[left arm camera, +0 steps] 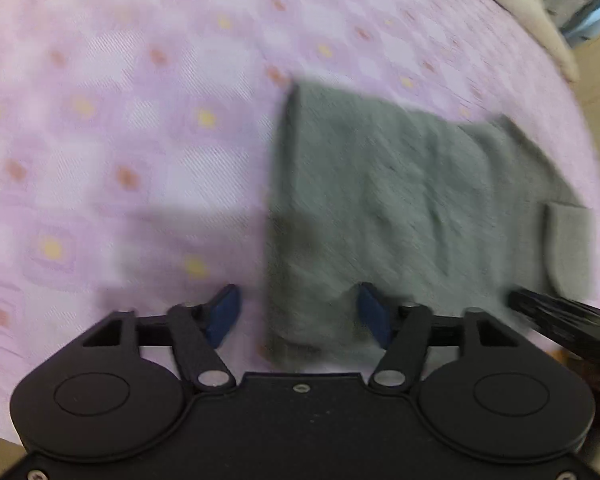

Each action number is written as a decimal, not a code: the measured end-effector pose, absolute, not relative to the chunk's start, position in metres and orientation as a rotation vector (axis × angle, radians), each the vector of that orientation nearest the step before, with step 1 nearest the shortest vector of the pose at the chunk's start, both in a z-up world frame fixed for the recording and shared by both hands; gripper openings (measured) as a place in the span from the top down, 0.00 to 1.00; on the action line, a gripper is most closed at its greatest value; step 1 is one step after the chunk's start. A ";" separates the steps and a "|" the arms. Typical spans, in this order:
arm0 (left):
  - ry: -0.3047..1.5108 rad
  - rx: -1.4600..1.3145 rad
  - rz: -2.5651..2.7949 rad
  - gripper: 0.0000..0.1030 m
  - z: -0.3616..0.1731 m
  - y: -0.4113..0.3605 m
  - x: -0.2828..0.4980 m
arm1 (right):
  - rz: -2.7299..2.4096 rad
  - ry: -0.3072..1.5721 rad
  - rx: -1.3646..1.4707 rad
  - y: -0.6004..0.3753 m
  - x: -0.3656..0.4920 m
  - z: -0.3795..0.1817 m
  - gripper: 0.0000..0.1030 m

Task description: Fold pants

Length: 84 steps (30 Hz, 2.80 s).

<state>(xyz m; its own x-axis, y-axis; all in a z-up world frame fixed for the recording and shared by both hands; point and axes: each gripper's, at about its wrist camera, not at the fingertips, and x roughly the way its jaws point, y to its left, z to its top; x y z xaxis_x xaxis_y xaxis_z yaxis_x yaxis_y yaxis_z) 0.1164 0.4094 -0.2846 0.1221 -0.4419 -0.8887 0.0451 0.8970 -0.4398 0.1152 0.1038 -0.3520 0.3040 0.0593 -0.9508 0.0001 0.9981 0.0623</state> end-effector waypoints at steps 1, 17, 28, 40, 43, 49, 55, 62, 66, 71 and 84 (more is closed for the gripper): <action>1.436 -0.348 -0.407 0.30 -0.289 0.405 0.112 | 0.038 1.263 0.056 0.105 0.116 -0.353 0.80; 1.197 -0.229 -0.285 0.71 -0.245 0.368 0.101 | 0.064 1.169 0.043 0.109 0.118 -0.326 0.80; 1.057 -0.230 -0.338 0.83 -0.192 0.362 0.088 | 0.096 1.297 0.077 0.108 0.096 -0.344 0.80; 0.932 -0.116 -0.359 0.85 -0.142 0.310 0.077 | 0.124 1.154 0.216 0.066 0.083 -0.311 0.80; 0.897 -0.094 -0.356 0.85 -0.122 0.280 0.071 | 0.191 1.129 0.287 0.044 0.091 -0.309 0.80; 0.846 -0.045 -0.422 0.87 -0.094 0.179 0.065 | 0.279 1.094 0.373 -0.013 0.104 -0.299 0.80; 0.841 -0.044 -0.544 0.98 -0.115 0.053 0.074 | 0.220 1.088 0.400 -0.102 0.093 -0.290 0.80; 0.973 0.042 -0.492 0.86 -0.162 -0.007 0.068 | 0.157 1.176 0.318 -0.177 0.082 -0.309 0.80; 1.032 0.046 -0.319 0.82 -0.175 0.026 0.068 | 0.207 1.128 0.348 -0.190 0.090 -0.305 0.77; 1.115 0.042 -0.070 0.81 -0.195 0.082 0.081 | 0.289 1.090 0.382 -0.187 0.130 -0.308 0.66; 1.283 0.130 -0.089 0.78 -0.284 0.105 0.146 | 0.335 1.209 0.288 -0.158 0.185 -0.335 0.58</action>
<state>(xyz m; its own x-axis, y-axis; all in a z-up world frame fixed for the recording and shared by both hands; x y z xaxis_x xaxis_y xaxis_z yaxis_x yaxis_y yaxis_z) 0.1455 0.1053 -0.2843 0.2819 0.0061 -0.9594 0.1392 0.9891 0.0472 0.1853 -0.1580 -0.3348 0.3159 0.4010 -0.8599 -0.0982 0.9152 0.3908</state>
